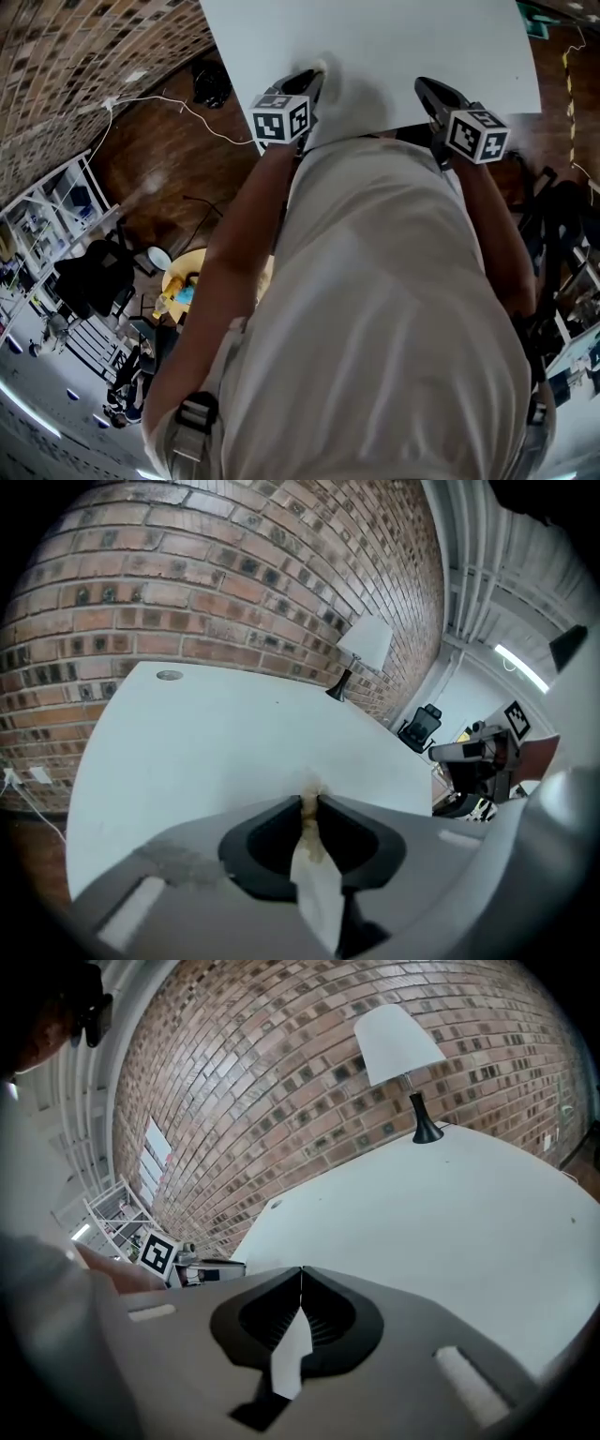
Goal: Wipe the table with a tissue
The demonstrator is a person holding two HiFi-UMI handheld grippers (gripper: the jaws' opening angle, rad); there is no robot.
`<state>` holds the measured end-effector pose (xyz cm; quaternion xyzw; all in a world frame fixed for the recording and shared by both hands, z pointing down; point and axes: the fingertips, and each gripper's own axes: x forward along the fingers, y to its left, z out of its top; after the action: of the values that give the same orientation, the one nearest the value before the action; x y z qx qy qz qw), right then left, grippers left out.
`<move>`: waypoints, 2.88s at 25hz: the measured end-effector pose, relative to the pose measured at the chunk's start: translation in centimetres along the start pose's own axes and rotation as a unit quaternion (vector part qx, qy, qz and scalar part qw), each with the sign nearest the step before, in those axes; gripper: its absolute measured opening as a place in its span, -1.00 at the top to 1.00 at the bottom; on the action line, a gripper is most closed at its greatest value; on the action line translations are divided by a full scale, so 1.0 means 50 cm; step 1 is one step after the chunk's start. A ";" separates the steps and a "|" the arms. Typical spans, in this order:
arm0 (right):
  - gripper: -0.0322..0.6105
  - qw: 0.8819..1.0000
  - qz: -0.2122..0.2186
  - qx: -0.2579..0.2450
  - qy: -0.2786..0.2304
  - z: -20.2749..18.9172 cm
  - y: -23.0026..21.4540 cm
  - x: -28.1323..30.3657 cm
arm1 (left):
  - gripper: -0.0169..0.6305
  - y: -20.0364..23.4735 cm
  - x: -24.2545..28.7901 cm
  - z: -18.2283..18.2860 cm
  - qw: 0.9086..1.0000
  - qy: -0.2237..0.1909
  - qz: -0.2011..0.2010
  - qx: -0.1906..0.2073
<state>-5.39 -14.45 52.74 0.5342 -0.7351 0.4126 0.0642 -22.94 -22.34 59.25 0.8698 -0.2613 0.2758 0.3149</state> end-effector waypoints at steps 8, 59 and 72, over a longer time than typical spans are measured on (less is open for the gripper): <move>0.87 1.000 0.029 0.001 0.004 0.039 -0.061 -0.003 | 0.75 -0.059 0.046 0.003 0.999 -0.010 0.023 -0.020; 0.87 1.000 -0.021 0.011 0.021 0.080 -0.338 -0.200 | 0.82 0.140 0.338 0.396 0.958 0.066 0.244 0.132; 0.87 1.000 -0.017 0.011 0.005 0.085 -0.360 -0.223 | 0.81 -0.029 0.392 0.352 0.968 0.083 0.152 0.184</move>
<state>15.85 -10.76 53.68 0.5455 -0.7208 0.4220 0.0688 -2.53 -39.05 59.83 0.8368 -0.3084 0.4350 0.1247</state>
